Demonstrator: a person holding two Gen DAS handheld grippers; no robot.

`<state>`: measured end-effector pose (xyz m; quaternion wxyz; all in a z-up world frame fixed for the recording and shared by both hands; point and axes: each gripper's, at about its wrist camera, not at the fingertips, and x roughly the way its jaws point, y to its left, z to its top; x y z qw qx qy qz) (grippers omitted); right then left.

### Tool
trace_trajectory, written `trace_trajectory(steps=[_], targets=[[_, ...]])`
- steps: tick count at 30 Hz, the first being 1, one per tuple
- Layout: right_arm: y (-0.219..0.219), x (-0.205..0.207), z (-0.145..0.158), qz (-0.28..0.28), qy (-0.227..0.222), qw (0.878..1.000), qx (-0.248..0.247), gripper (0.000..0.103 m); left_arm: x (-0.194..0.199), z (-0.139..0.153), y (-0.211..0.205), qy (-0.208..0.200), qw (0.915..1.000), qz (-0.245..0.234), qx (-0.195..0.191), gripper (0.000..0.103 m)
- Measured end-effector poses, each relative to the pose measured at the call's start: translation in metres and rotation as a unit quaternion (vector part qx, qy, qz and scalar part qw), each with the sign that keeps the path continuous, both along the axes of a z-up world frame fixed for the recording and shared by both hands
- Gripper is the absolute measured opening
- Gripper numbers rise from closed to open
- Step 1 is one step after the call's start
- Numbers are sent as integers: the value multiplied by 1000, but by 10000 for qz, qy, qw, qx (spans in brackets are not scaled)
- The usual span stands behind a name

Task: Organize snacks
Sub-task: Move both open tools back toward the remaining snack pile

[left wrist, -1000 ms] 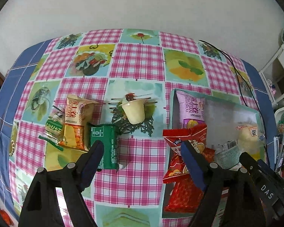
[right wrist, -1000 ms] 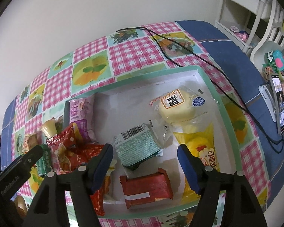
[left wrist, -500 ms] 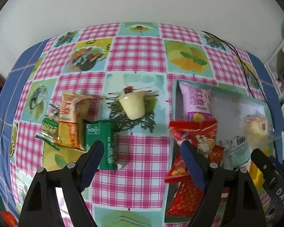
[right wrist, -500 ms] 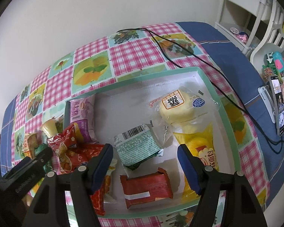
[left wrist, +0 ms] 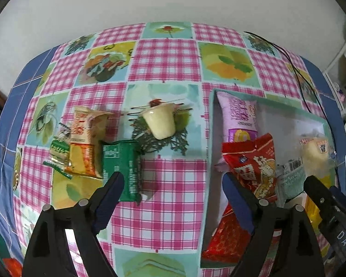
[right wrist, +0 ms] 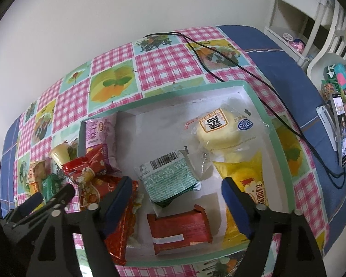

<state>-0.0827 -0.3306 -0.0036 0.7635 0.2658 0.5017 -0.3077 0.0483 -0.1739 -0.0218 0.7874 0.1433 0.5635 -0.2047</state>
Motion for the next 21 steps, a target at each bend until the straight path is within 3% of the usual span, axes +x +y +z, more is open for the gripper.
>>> trace_trajectory(steps=[2, 5, 8, 15, 21], targets=[[1, 1, 0, 37, 1, 10000, -15, 86, 3, 2, 5, -6, 10000, 82, 3, 88], [3, 3, 0, 80, 16, 10000, -43, 89, 7, 5, 12, -44, 9998, 214, 12, 99], [5, 5, 1, 117, 7, 9999, -74, 101, 13, 10, 23, -117, 9993, 356, -7, 99], [19, 15, 8, 274, -12, 9995, -166, 101, 29, 21, 55, -320, 9969, 719, -15, 99], [48, 37, 20, 678, -173, 9972, -266, 101, 55, 34, 110, -566, 9883, 1419, 5, 99]])
